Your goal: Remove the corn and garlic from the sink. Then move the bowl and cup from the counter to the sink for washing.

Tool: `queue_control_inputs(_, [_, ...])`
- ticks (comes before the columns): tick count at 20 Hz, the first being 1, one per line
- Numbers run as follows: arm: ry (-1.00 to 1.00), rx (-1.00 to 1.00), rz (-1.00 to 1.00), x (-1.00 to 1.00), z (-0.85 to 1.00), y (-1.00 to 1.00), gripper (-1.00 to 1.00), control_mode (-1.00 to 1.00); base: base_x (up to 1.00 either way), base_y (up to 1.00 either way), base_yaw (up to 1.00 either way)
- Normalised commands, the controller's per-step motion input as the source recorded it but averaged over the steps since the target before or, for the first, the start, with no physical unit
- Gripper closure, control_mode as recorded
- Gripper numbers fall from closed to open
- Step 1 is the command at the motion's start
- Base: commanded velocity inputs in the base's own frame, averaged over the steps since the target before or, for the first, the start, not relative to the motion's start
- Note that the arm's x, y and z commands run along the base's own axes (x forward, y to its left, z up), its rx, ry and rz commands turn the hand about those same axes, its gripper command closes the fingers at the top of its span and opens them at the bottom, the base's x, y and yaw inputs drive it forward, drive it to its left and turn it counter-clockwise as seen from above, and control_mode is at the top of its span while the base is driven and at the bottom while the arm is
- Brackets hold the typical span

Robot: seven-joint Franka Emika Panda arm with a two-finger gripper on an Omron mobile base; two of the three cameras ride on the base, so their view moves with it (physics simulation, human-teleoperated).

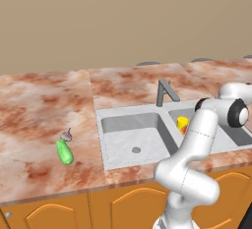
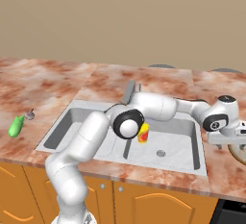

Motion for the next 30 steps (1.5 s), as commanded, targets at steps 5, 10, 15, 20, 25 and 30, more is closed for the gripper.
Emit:
queue_control_inputs(5, [0.0, 0.0, 0.0, 0.12, -0.13, -0.15, -1.0, -1.0, 0.0, 0.0, 0.0])
queue_control_inputs(10, [0.0, 0.0, 0.0, 0.14, -0.12, -0.16, -1.0, -1.0, 0.0, 0.0, 0.0])
queue_control_inputs(15, [0.0, 0.0, 0.0, 0.11, -0.13, -0.15, -1.0, -1.0, 0.0, 0.0, 0.0])
queue_control_inputs(20, [0.0, 0.0, 0.0, 0.05, -0.13, -0.09, -1.0, -1.0, 0.0, 0.0, 0.0])
queue_control_inputs(25, [-0.03, 0.0, 0.0, 0.02, -0.09, -0.07, -1.0, -1.0, 0.0, 0.0, 0.0])
queue_control_inputs(30, [-0.03, 0.0, 0.0, 0.0, -0.03, 0.0, 1.0, -1.0, 0.0, 0.0, 0.0])
